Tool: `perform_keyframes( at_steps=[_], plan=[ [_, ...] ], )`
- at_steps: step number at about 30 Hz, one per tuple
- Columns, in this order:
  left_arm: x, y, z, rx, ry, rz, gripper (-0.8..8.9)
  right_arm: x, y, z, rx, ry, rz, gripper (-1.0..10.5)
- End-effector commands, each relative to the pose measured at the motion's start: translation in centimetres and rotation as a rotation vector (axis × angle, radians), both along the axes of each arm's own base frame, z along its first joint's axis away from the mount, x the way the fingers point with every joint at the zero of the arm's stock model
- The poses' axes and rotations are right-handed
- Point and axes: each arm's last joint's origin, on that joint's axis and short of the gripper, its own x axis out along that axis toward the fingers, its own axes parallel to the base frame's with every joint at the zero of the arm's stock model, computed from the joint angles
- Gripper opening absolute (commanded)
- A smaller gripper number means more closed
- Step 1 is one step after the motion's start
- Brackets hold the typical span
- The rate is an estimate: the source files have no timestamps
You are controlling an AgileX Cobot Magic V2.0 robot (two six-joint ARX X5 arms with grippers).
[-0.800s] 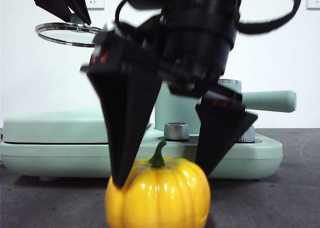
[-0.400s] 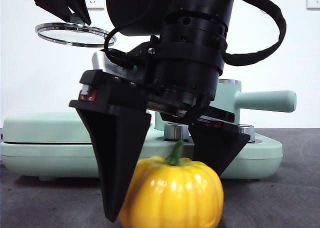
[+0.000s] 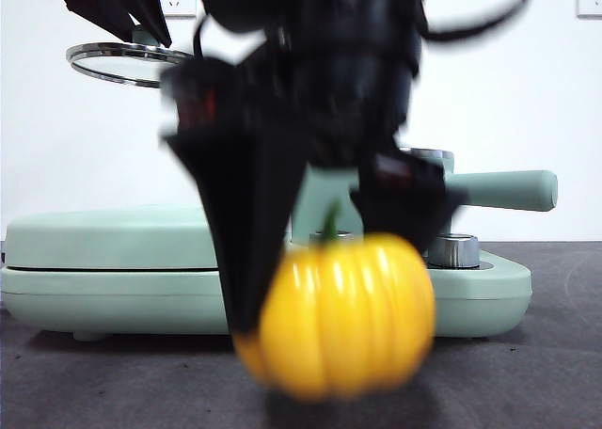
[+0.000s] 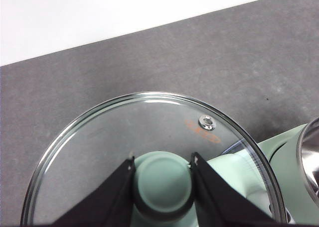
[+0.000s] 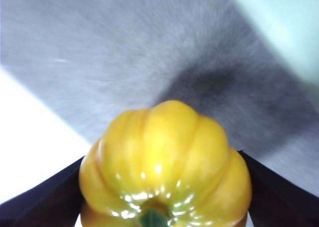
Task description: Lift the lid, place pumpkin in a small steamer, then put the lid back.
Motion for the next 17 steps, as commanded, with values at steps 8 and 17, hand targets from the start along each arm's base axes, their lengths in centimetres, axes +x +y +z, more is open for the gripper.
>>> perform_keyframes(
  at_steps=[8,17],
  plan=[
    [0.1,0.1,1.0,-0.010,-0.055,-0.005,0.18,5.6,-1.3,10.8,0.150,-0.153,-0.029,3.2],
    [0.2,0.0,1.0,-0.010,-0.054,-0.006,0.18,13.7,-4.5,13.4,0.111,-0.216,-0.158,3.2]
  ],
)
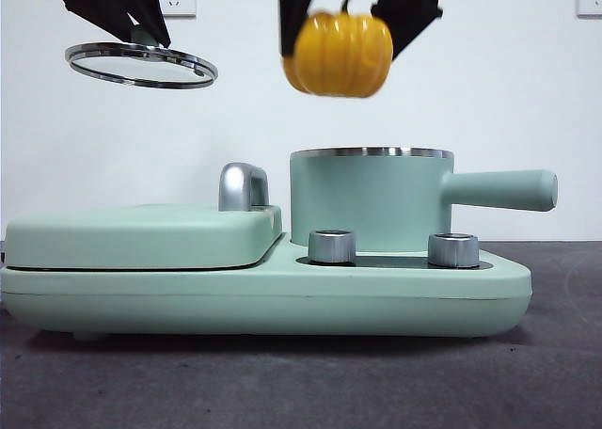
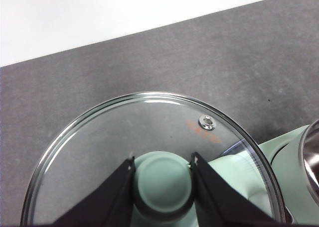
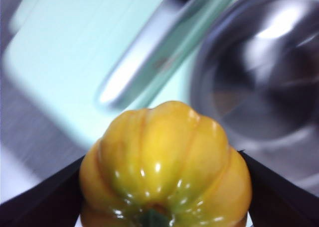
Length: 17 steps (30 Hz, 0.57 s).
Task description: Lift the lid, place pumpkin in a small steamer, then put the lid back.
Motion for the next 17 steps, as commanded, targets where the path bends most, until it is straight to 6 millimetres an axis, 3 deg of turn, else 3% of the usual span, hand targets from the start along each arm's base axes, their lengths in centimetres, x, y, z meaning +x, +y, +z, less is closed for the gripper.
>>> perform_keyframes(
  at_steps=[1,9,17],
  plan=[
    [0.1,-0.1,1.0,-0.009,-0.051,-0.010,0.18,2.2,0.0,-0.9,-0.053,0.034,0.013,3.2],
    [0.1,-0.1,0.8,-0.008,-0.047,-0.010,0.18,6.9,-1.3,-4.7,-0.096,0.100,-0.073,3.2],
    [0.1,-0.1,0.7,-0.008,-0.043,-0.011,0.18,8.1,-0.9,-7.3,-0.157,0.140,-0.088,3.2]
  ],
)
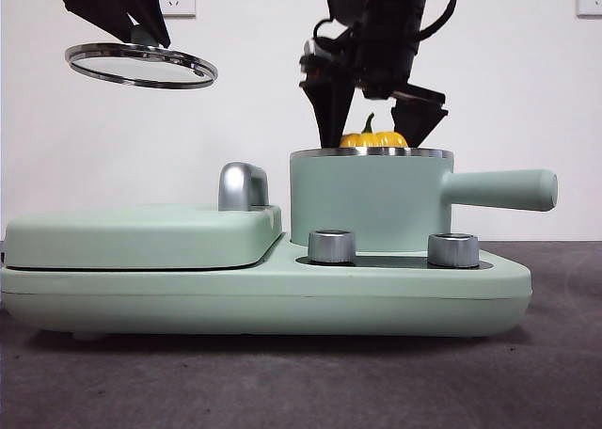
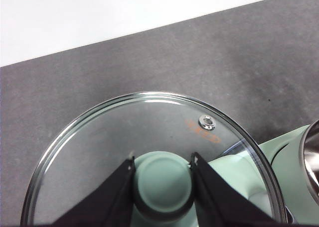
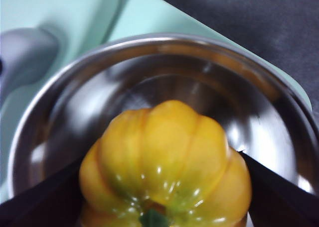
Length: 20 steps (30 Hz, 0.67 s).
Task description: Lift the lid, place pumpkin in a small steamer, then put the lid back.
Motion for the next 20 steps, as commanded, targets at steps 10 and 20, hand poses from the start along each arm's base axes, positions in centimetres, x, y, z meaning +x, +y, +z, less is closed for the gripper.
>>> perform_keyframes(
  at_steps=[10,20],
  plan=[
    [0.1,-0.1,0.7,-0.008,-0.043,-0.010,0.18,0.3,1.5,-3.3,-0.105,0.100,0.020,3.2],
    [0.2,-0.1,0.7,-0.008,-0.046,-0.010,0.18,0.5,1.6,-3.6,-0.112,0.107,0.010,3.2]
  ],
)
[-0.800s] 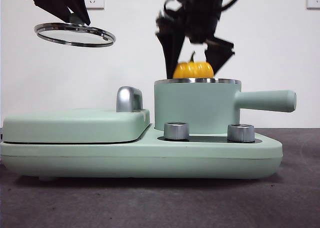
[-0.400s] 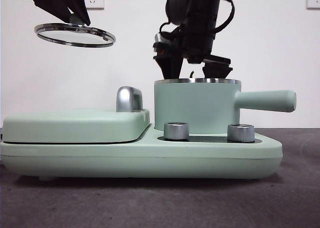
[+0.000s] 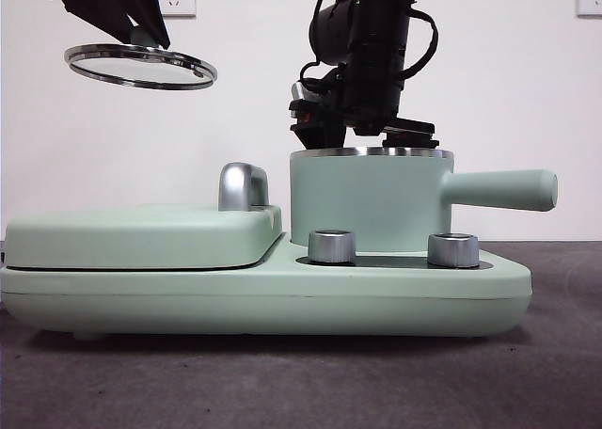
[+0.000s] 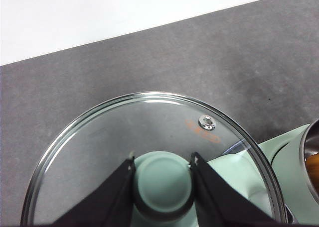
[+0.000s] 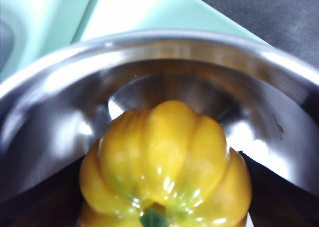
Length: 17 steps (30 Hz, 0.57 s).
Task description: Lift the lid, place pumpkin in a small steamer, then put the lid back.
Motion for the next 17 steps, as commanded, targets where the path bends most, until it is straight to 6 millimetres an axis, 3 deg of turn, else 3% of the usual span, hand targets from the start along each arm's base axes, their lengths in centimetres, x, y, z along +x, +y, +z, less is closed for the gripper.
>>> perform_keyframes(
  at_steps=[1,17],
  plan=[
    [0.14,-0.10,0.79,-0.009,-0.047,-0.010,0.18,-0.32,0.21,-0.43,-0.037,0.061,-0.002,3.2],
    [0.13,-0.10,0.77,-0.008,-0.045,-0.009,0.18,-0.31,0.18,-0.85,-0.044,0.074,-0.008,3.2]
  ],
)
